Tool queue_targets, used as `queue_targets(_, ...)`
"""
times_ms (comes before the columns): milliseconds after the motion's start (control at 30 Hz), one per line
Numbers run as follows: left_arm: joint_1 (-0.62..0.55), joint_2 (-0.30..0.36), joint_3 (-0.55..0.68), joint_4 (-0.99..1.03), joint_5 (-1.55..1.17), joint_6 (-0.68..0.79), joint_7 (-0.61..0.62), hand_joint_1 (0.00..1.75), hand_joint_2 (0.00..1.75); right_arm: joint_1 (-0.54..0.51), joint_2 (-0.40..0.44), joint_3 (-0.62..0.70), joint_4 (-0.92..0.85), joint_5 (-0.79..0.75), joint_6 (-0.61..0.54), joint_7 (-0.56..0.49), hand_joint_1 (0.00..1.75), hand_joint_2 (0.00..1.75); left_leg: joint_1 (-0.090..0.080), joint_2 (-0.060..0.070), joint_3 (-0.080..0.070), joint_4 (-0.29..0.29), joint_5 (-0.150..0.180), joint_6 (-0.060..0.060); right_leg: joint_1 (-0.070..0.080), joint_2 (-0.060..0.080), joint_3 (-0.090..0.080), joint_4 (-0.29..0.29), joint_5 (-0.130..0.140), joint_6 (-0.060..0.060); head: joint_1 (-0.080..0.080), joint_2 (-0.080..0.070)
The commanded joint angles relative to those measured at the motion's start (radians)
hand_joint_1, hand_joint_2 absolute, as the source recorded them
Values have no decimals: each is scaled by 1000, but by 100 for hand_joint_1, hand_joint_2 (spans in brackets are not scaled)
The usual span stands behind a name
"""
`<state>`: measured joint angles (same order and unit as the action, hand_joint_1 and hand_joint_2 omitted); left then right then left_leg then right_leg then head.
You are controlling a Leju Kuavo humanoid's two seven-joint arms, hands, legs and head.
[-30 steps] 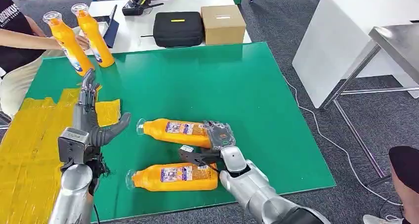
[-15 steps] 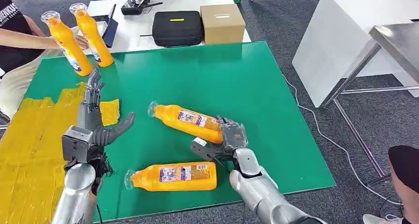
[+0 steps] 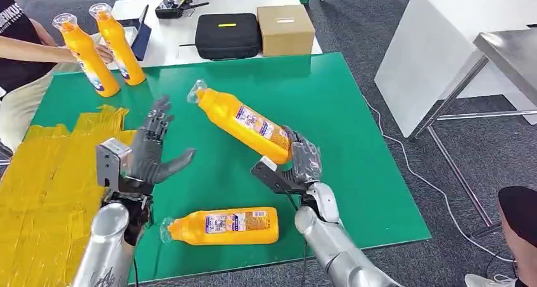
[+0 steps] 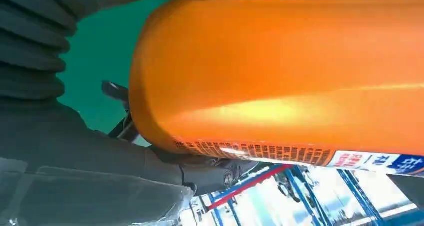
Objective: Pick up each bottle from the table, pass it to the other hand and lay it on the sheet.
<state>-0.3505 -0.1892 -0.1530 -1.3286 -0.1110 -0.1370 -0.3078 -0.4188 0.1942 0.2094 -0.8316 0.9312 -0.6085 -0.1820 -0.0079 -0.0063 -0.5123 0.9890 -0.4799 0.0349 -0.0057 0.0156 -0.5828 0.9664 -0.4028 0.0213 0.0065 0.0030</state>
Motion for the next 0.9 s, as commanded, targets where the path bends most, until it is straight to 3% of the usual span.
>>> queue_targets(33,-103,-10,-122,213,28,-55,44,0,175,2,0,-26,-50,-27,-32,-12,175,175,0,-2,1,0,0,-2,0,-3,1,0,-1,0,0,0)
queue_targets(200,-171,-52,-166,370,167,-104,38,0,175,66,-3,-22,-144,-32,-55,-12,175,175,1,-7,1,0,0,-2,1,-8,2,-1,-2,0,0,0)
queue_targets(733,-146,-52,-148,358,368,-83,68,0,175,76,41,39,-167,-41,-90,-71,175,175,2,0,1,-1,-1,-3,1,-1,1,-1,-1,-1,0,0)
queue_targets(900,-171,-25,-97,401,502,-74,65,0,175,140,141,-104,-289,-18,-90,-234,175,175,2,1,1,-1,-1,-3,1,-1,1,-1,-1,-1,0,0)
